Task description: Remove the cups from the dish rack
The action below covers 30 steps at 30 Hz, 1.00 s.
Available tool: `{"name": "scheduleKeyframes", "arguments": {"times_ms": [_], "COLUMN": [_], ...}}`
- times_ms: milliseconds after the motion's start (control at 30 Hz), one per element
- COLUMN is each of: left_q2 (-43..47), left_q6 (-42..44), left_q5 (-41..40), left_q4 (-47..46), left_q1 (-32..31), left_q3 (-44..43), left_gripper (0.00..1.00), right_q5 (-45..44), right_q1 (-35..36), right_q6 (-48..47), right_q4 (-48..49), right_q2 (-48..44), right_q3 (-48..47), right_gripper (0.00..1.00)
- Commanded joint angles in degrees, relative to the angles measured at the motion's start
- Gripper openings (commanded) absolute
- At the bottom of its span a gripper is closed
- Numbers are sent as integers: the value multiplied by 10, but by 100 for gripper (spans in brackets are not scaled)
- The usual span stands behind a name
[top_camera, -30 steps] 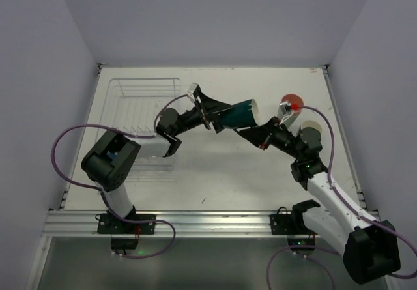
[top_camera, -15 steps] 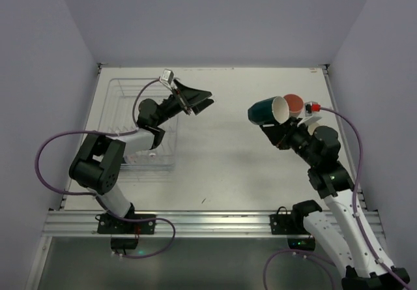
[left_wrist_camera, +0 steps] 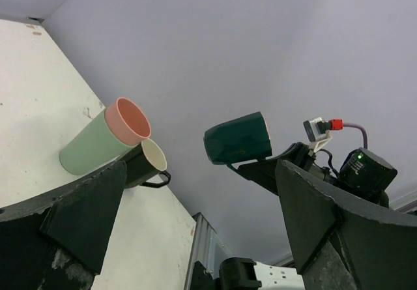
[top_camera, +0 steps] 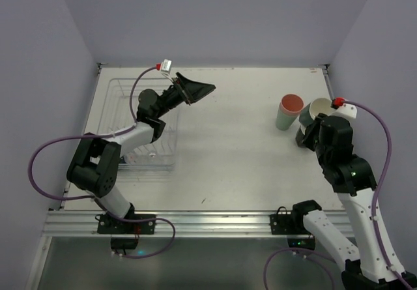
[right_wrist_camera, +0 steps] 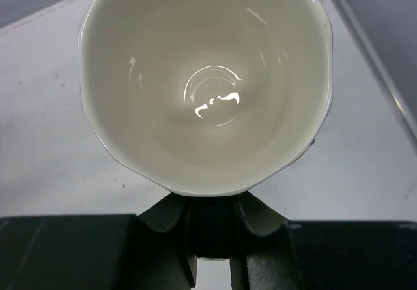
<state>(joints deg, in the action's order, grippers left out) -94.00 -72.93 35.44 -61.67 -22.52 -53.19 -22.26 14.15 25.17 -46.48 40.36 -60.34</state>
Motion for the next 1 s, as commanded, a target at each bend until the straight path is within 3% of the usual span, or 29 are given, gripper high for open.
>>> {"name": "scheduleKeyframes", "arguments": {"times_ms": [0, 433, 967], "left_q2": [-13, -4, -16], "left_q6": [-9, -12, -19], "left_q5": [15, 32, 47], "left_q4": [-49, -62, -74], "left_q1": [-1, 0, 0], "left_q3": [-9, -2, -8], "left_gripper": [100, 100, 100], "right_q5": [-97, -121, -53], "right_q1": [-10, -45, -108], "right_q6": [-19, 4, 12], "right_q4": [0, 20, 138], "right_q2": [22, 123, 181], "right_q3": [-34, -29, 34], "right_gripper": [0, 0, 0]}}
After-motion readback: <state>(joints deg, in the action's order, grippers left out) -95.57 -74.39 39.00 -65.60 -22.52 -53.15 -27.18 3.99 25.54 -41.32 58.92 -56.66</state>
